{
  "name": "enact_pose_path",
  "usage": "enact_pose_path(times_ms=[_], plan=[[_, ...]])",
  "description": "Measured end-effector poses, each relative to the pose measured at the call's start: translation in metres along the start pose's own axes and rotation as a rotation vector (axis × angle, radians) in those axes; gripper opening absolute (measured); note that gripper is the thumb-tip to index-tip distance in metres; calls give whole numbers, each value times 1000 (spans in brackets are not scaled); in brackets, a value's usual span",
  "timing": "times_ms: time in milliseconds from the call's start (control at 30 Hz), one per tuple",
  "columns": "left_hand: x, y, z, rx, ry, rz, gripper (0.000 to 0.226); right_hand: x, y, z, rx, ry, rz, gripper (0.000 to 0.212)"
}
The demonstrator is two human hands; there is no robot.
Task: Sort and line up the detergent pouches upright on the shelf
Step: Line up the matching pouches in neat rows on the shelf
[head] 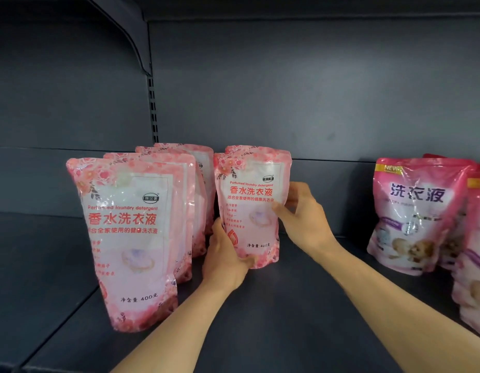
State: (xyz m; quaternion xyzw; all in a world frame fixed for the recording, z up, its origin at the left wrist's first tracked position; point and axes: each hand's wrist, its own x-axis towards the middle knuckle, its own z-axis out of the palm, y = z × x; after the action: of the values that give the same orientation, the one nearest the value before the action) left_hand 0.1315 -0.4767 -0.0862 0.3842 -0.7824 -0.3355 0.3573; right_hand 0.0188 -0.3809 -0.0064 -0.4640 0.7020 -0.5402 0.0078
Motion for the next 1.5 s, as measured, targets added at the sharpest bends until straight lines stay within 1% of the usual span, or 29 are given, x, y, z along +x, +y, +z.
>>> enact_pose_path(times_ms=[67,100,167,233,300,333,400,500,633,767,933,1067,1200,1300,1500], plan=[[-9,6,-3,86,26,15,116,-12,1,-9,-197,31,-55,41],[-14,10,-5,139,56,30,116,-19,1,-13,-310,45,-84,43],[-27,18,-11,233,133,117,111,-32,0,-23,-517,43,-134,48],[-40,24,-17,327,148,234,99,-45,-2,-33,-712,-4,-192,51],[-53,29,-24,422,81,325,80,-59,-3,-42,-874,-110,-228,55],[-59,32,-28,465,42,359,70,-67,-3,-46,-914,-162,-217,57],[-69,40,-36,526,-12,406,57,-84,-4,-55,-944,-229,-174,59],[-84,54,-41,570,-74,437,46,-112,-5,-70,-962,-270,-137,61],[-111,77,-32,540,-138,441,48,-146,-7,-101,-934,-276,-84,58],[-142,114,-8,535,-167,503,45,-178,-6,-149,-923,-224,-57,53],[-195,175,40,516,-193,591,39,-217,12,-230,-904,-139,-28,46],[-243,226,96,500,-238,639,32,-251,38,-310,-901,-71,53,40],[-284,271,150,462,-283,653,36,-282,67,-390,-925,-32,140,42],[-303,305,185,450,-311,692,34,-301,84,-444,-934,22,200,44],[-319,372,248,401,-350,779,38,-311,111,-528,-931,145,261,40]])
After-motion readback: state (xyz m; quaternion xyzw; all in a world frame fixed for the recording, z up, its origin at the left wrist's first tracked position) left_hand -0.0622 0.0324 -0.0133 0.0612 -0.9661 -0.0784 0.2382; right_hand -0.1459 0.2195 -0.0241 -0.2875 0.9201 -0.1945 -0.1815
